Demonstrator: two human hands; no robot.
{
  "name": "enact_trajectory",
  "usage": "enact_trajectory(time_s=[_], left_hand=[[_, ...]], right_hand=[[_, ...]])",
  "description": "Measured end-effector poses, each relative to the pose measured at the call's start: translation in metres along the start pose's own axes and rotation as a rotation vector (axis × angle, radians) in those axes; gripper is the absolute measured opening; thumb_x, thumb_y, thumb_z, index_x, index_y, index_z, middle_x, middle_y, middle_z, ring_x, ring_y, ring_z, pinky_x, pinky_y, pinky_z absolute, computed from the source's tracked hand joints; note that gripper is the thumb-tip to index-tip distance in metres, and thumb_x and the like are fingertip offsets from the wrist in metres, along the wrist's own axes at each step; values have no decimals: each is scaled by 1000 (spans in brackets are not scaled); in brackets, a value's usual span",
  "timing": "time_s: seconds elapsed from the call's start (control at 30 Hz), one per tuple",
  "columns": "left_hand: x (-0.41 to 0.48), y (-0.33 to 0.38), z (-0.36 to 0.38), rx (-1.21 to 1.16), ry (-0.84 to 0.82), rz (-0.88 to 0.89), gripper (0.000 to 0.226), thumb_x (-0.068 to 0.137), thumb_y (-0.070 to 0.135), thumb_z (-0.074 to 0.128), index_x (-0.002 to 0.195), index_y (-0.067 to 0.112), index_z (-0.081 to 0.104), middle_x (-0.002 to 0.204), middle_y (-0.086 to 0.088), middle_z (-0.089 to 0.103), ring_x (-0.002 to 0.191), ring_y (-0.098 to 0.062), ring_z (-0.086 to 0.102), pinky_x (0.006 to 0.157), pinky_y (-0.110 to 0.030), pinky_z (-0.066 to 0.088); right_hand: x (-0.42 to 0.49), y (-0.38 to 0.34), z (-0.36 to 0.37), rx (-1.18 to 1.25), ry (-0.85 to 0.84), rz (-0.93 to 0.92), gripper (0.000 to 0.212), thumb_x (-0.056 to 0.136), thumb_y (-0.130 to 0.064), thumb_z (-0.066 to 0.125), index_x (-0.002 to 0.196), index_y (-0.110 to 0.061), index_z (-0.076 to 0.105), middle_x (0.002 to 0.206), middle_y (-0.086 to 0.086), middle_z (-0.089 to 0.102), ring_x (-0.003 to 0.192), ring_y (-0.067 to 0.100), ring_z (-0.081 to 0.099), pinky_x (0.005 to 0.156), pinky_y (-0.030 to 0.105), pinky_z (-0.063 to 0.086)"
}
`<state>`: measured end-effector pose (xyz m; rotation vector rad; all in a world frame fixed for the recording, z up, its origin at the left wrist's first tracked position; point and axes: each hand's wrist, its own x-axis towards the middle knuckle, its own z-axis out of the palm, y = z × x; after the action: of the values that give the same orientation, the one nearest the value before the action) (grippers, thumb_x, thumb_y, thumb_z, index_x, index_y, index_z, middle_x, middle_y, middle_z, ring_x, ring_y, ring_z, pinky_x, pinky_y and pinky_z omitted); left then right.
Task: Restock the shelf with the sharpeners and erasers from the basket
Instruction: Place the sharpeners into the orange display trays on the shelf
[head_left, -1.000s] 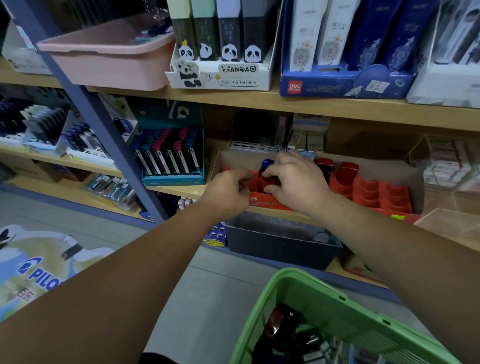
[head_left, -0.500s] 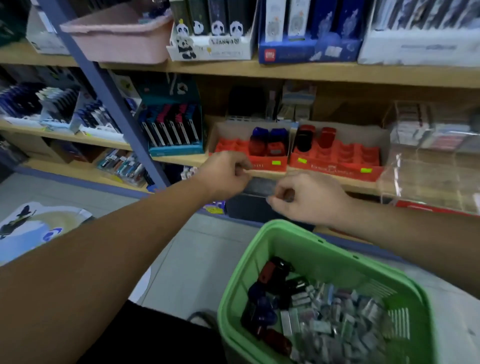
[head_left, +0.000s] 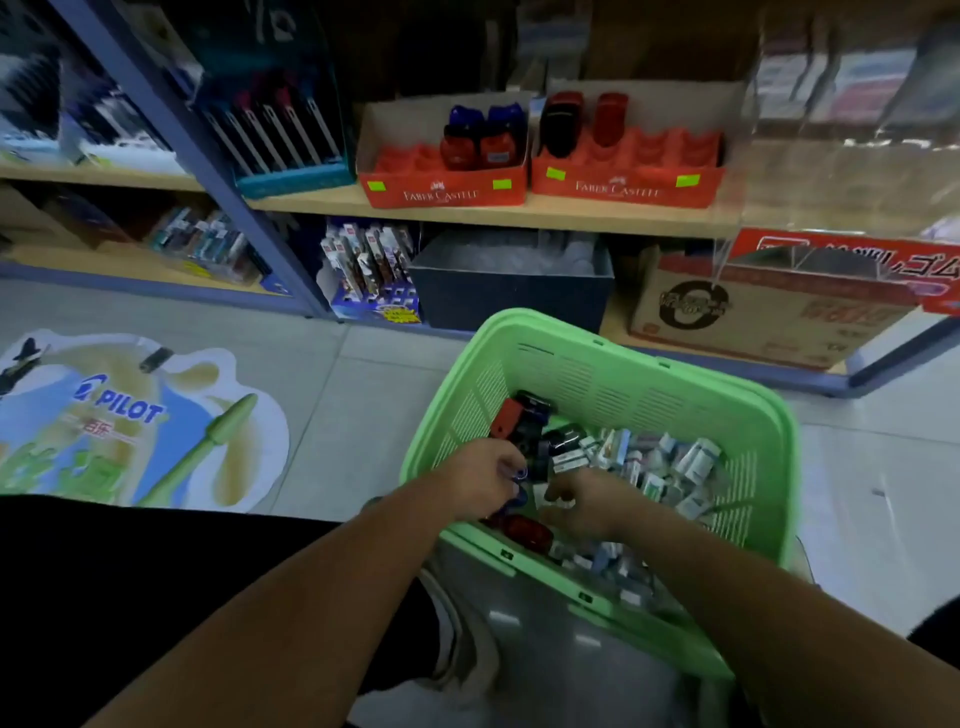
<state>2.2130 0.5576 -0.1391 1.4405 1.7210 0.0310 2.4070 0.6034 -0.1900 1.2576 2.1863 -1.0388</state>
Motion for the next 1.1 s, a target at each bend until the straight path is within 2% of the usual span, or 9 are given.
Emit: enact_trajectory(time_s=[0.1, 0.2, 0.37, 0.47, 0.53, 0.67, 0.8, 0.97, 1.1], left_hand=[[2, -6, 14, 158, -110, -60, 32, 90, 9, 72, 122, 9, 71, 119, -10, 70, 106, -28, 67, 88, -29, 53], [5, -14, 17, 247, -261, -124, 38, 89, 20, 76, 126, 10, 69, 124, -9, 67, 108, -27, 65, 94, -33, 54], [2, -10, 21, 349, -486, -169, 46, 95, 35, 71, 133, 9, 66, 134, -10, 63, 116, -28, 63, 105, -45, 52], [8, -25, 35, 23, -385, -286, 38, 95, 7, 69, 132, 5, 62, 118, -20, 64, 94, -33, 66, 89, -44, 60], [10, -42, 48, -77, -177, -281, 39, 91, -8, 64, 129, 2, 63, 120, -25, 63, 103, -38, 65, 95, -46, 57], [5, -46, 65, -114, -73, -273, 47, 87, -9, 64, 129, 11, 65, 131, -15, 63, 116, -33, 63, 106, -41, 51], [13, -48, 71, -55, -81, -268, 49, 89, -5, 65, 132, 17, 65, 133, -9, 62, 118, -29, 62, 105, -34, 51], [33, -47, 69, -24, 33, -163, 29, 89, 3, 68, 114, 14, 73, 113, -8, 72, 102, -26, 68, 94, -39, 58], [44, -38, 64, 146, 162, -19, 21, 92, 7, 65, 109, 17, 73, 109, -2, 70, 96, -23, 66, 86, -37, 57]], right_hand=[[-2, 6, 25, -21, -108, -29, 52, 95, -60, 62, 133, -26, 66, 129, 4, 68, 115, 25, 65, 98, 39, 55], [-7, 23, 42, -94, -125, -49, 50, 92, -66, 57, 132, -39, 65, 111, -8, 67, 103, 19, 64, 90, 33, 52], [5, 26, 45, -118, -159, -41, 47, 93, -59, 64, 124, -24, 68, 110, 1, 68, 100, 21, 64, 84, 29, 48], [10, 8, 50, -83, -167, -115, 49, 95, -56, 62, 132, -24, 65, 121, 3, 69, 108, 23, 65, 95, 36, 54], [16, -1, 63, -5, -228, -117, 48, 95, -46, 67, 139, -28, 60, 129, 5, 68, 112, 25, 65, 100, 37, 53], [28, -8, 82, 193, -328, -19, 47, 100, -40, 65, 144, -30, 55, 135, 1, 64, 123, 23, 60, 109, 36, 46], [38, -9, 78, 151, -376, -40, 31, 102, -32, 63, 131, -23, 66, 126, 5, 66, 116, 24, 62, 99, 32, 49], [50, 0, 34, 360, -66, 8, 20, 96, -9, 61, 114, -17, 66, 101, 2, 67, 93, 21, 65, 78, 32, 55], [59, 22, 5, 163, 271, -39, 23, 94, -26, 64, 115, -19, 64, 115, 5, 61, 97, 27, 64, 78, 38, 56]])
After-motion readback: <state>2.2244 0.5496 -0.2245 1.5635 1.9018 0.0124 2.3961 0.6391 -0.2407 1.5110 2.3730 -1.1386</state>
